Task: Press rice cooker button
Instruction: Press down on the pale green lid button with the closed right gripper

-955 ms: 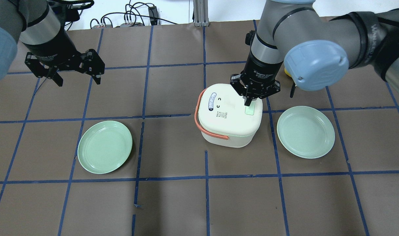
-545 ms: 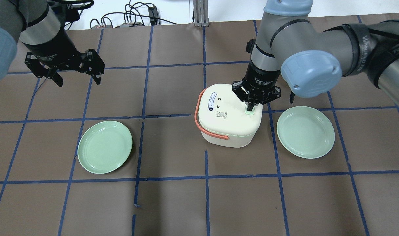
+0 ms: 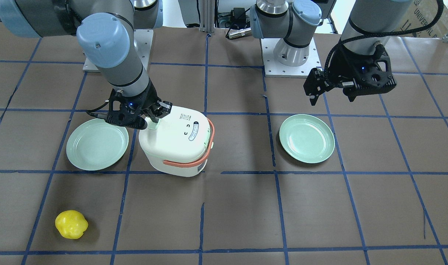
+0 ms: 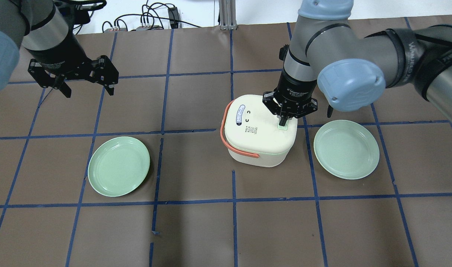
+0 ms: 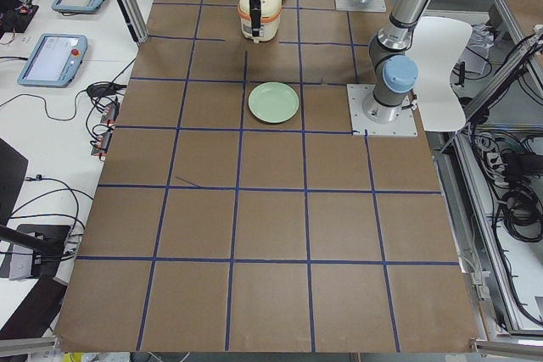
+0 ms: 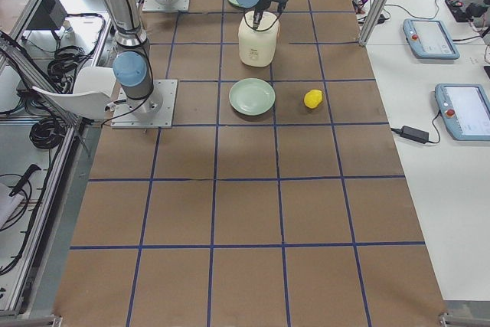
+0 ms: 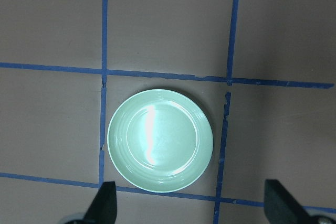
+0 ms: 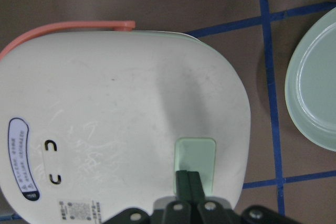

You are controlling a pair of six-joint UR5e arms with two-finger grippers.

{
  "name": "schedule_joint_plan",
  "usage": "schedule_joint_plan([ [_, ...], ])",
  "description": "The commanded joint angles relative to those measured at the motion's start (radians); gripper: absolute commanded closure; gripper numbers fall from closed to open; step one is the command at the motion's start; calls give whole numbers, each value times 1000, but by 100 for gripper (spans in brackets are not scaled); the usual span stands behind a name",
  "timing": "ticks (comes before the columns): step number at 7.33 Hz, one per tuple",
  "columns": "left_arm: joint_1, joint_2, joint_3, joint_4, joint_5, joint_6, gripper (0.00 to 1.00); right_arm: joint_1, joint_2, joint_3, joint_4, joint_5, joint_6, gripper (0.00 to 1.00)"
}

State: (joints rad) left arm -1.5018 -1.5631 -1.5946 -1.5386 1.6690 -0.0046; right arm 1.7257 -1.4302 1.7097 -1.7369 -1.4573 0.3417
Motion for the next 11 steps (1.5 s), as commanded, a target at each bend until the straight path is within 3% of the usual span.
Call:
schedule_joint_plan([
  [1, 0, 0, -1, 0, 0, 0, 0, 0, 4, 1, 0, 0, -4, 97],
  [8, 0, 0, -1, 0, 0, 0, 0, 0, -4, 4, -30, 0, -1, 97],
  [11, 0, 0, -1, 0, 0, 0, 0, -2, -35, -71, 9, 12, -4, 82],
])
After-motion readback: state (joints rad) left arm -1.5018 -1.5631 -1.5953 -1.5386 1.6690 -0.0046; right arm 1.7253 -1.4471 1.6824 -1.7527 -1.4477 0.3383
